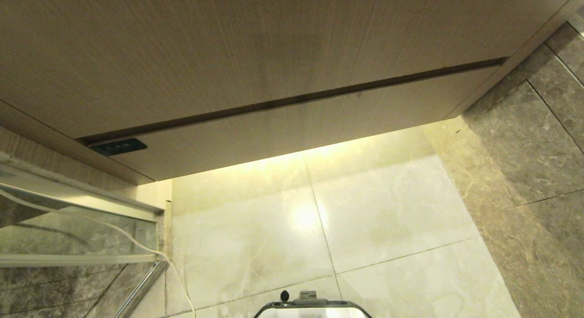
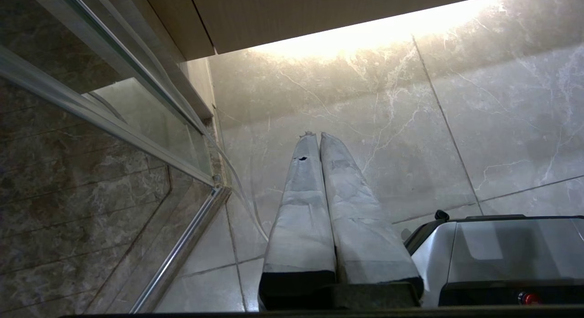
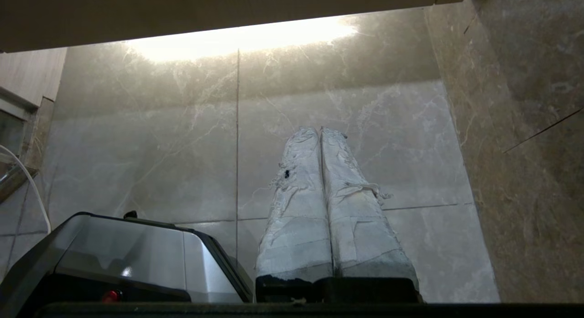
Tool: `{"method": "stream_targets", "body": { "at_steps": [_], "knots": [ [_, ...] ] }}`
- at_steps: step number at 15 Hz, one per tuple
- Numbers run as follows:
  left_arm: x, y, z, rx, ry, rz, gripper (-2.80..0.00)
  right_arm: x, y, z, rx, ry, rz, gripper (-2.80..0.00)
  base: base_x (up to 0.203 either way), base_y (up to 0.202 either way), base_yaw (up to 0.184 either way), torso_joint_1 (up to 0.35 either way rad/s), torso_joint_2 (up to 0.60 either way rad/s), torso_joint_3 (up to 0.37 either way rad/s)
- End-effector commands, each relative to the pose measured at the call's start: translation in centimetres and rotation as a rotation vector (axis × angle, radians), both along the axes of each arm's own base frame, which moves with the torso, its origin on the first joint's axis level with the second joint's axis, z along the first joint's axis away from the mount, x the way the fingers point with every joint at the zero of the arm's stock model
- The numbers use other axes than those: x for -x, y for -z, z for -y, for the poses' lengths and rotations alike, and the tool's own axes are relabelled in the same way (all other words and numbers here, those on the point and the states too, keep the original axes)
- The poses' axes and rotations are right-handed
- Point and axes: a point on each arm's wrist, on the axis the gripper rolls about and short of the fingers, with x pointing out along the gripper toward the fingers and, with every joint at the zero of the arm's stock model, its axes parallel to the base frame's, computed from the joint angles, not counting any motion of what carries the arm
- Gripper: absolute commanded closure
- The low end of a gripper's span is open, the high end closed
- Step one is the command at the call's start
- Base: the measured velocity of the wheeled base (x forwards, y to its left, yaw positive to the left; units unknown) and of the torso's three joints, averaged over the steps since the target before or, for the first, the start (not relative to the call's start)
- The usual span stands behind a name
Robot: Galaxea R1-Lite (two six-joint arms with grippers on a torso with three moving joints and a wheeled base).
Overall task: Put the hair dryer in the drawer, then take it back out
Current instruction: Pull open the drawer
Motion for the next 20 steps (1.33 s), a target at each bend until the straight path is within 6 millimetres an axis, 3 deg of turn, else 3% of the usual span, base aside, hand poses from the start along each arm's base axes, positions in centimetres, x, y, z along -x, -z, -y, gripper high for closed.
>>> {"method": "stream_targets", "body": {
  "at_steps": [1, 9, 11, 13, 15, 16, 17, 18, 20],
  "knots": [
    [0.0, 0.0, 0.0, 0.000, -0.001, 0.000, 0.00, 0.0, 1.2, 0.0, -0.006, -0.001, -0.003, 0.00, 0.000, 0.000, 0.000, 0.000, 0.00, 0.000],
    [0.0, 0.0, 0.0, -0.001, -0.001, 0.000, 0.00, -0.1, 1.3, 0.0, 0.006, 0.000, -0.011, 0.00, 0.000, 0.000, 0.000, 0.000, 0.00, 0.000],
    [0.0, 0.0, 0.0, 0.000, -0.001, -0.001, 0.00, 0.3, 0.1, 0.1, -0.002, 0.002, 0.030, 0.00, 0.000, 0.000, 0.000, 0.000, 0.00, 0.000],
    [0.0, 0.0, 0.0, -0.001, -0.001, 0.000, 0.00, 2.7, -4.9, 0.4, -0.029, -0.006, 0.179, 0.00, 0.000, 0.000, 0.000, 0.000, 0.00, 0.000],
    [0.0, 0.0, 0.0, 0.000, -0.001, 0.002, 0.00, 6.2, -12.4, 0.8, -0.067, -0.043, 0.326, 0.00, 0.000, 0.000, 0.000, 0.000, 0.00, 0.000],
    [0.0, 0.0, 0.0, 0.000, -0.001, -0.001, 0.00, 6.4, -15.8, 0.8, -0.077, -0.062, 0.316, 0.00, 0.000, 0.000, 0.000, 0.000, 0.00, 0.000],
    [0.0, 0.0, 0.0, 0.000, -0.001, 0.000, 0.00, 5.4, -19.4, 0.7, -0.084, -0.082, 0.269, 0.00, 0.000, 0.000, 0.000, 0.000, 0.00, 0.000],
    [0.0, 0.0, 0.0, -0.001, -0.001, 0.000, 0.00, 3.3, -22.7, 0.4, -0.088, -0.105, 0.195, 0.00, 0.000, 0.000, 0.000, 0.000, 0.00, 0.000],
    [0.0, 0.0, 0.0, 0.000, -0.001, 0.000, 0.00, -3.6, -26.7, -0.8, -0.074, -0.144, -0.021, 0.00, 0.000, 0.000, 0.000, 0.000, 0.00, 0.000]
  ]
}}
